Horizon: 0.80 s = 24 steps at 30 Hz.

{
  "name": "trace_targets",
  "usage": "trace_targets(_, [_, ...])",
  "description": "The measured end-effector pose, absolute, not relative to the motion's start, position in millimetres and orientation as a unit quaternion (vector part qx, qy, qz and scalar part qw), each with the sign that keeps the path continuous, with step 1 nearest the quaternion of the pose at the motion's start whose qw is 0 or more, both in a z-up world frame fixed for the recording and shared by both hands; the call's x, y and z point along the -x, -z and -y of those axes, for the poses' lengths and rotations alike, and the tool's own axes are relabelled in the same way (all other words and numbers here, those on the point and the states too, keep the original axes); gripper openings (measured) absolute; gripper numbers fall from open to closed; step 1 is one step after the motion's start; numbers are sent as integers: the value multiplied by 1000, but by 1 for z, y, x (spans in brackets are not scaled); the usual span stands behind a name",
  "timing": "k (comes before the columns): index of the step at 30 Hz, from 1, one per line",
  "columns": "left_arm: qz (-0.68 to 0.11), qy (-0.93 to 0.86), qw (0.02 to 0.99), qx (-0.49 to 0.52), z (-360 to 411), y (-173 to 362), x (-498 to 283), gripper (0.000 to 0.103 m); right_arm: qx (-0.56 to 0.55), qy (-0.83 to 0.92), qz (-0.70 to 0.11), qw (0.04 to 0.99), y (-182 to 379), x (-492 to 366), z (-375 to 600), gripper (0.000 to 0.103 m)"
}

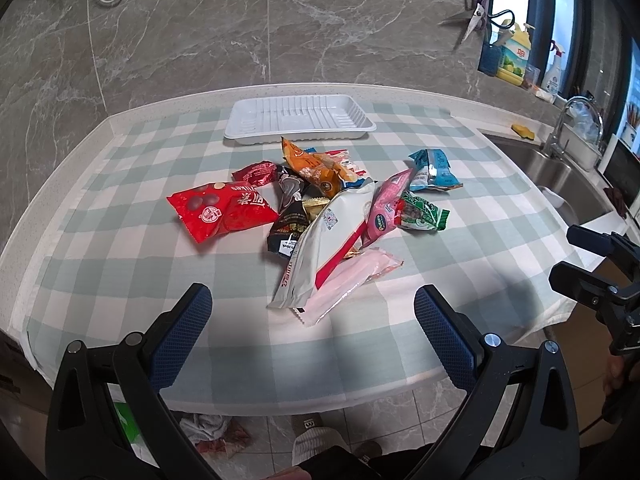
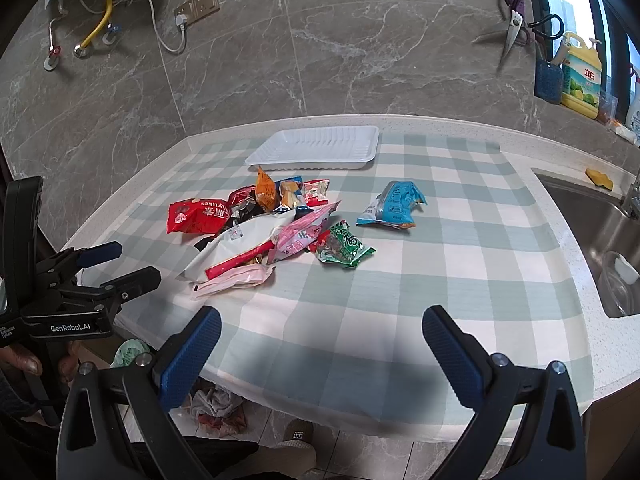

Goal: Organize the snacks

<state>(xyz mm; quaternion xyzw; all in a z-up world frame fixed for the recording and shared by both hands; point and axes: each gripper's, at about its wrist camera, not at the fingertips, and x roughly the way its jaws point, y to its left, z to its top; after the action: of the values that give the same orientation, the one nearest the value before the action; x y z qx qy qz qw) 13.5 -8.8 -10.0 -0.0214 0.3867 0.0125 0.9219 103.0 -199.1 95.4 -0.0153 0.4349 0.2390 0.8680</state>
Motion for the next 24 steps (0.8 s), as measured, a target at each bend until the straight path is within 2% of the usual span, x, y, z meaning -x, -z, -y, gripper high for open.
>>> trace_targets(24, [-397, -40, 917, 6, -26, 13, -42, 103, 10, -236, -450, 861, -80, -120, 191, 103])
